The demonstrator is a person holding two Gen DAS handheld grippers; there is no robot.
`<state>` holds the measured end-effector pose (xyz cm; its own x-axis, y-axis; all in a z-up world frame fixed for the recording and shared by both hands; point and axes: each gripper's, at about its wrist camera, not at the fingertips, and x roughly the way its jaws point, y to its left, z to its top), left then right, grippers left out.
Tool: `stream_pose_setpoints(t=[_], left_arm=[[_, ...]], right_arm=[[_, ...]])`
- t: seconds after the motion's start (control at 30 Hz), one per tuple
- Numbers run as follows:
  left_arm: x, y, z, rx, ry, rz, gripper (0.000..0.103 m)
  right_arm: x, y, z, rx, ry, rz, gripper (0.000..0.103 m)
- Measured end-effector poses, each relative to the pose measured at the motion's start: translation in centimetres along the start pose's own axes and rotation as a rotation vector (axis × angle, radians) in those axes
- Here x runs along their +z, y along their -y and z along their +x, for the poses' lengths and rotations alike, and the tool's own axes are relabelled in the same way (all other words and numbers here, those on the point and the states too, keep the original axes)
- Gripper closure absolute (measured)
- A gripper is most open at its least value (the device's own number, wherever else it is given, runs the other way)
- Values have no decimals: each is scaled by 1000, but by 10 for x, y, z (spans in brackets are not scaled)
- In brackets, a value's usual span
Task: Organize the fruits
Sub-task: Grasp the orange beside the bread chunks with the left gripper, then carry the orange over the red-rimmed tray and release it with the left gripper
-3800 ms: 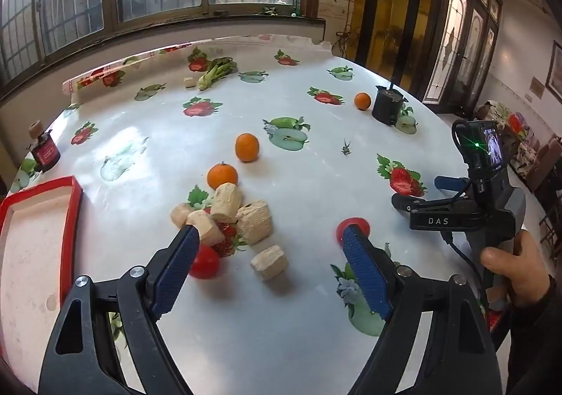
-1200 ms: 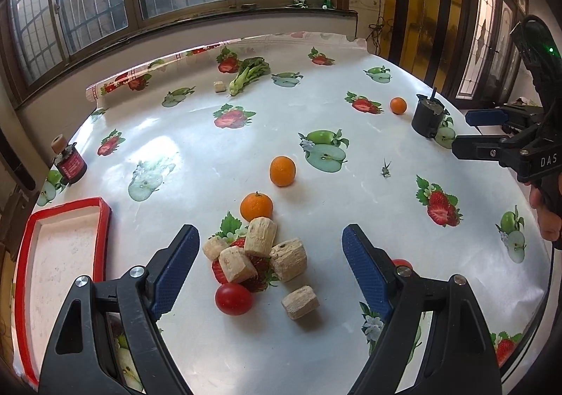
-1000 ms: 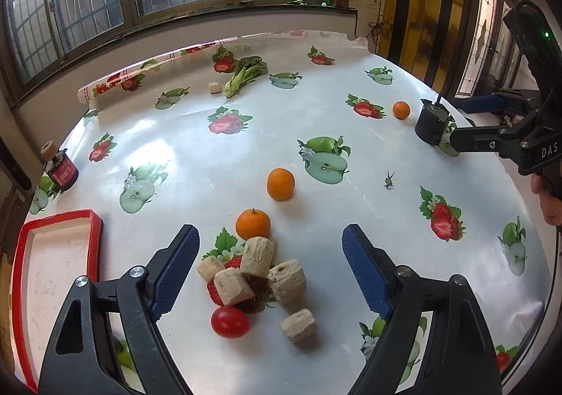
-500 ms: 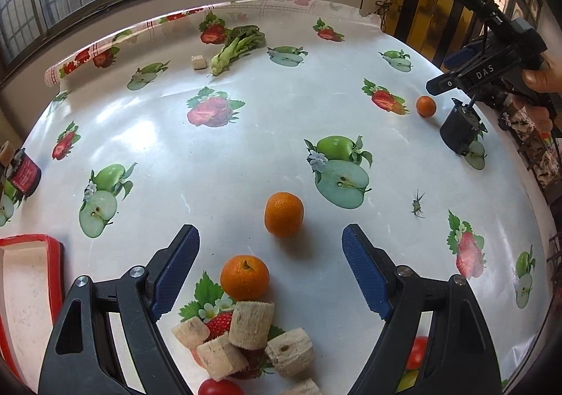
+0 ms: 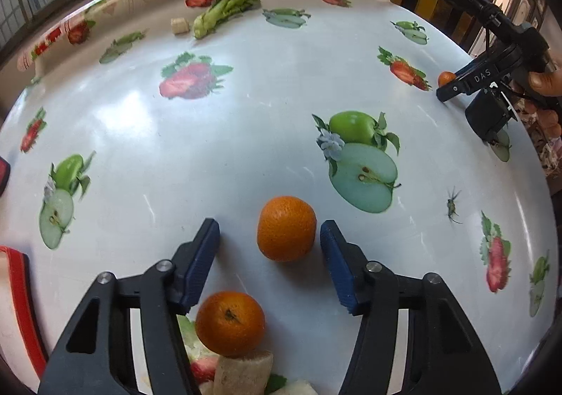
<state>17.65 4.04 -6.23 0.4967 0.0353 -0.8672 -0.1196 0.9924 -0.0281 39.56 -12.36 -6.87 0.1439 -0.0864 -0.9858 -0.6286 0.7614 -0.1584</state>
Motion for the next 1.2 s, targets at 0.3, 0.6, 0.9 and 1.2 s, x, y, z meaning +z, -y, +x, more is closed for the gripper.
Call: stream_pose_setpoints(t=[0.3,0.6,0.9,1.2], left_arm=[[-4,-4,-27,-95,52,-26,77],[-29,-23,-79,-100,139,-71,77],[-72,-43,-111,-45,170,-108,77],[-116,-71,-134,31,182,-160,77]], right_arm=[[-38,-27,-34,26,155,-38,66],[-83,-99,-87,172,329,-103,66],[-144,-167,-87,350,410,-71,66],[-181,-225,-95,456,492,-38,66]])
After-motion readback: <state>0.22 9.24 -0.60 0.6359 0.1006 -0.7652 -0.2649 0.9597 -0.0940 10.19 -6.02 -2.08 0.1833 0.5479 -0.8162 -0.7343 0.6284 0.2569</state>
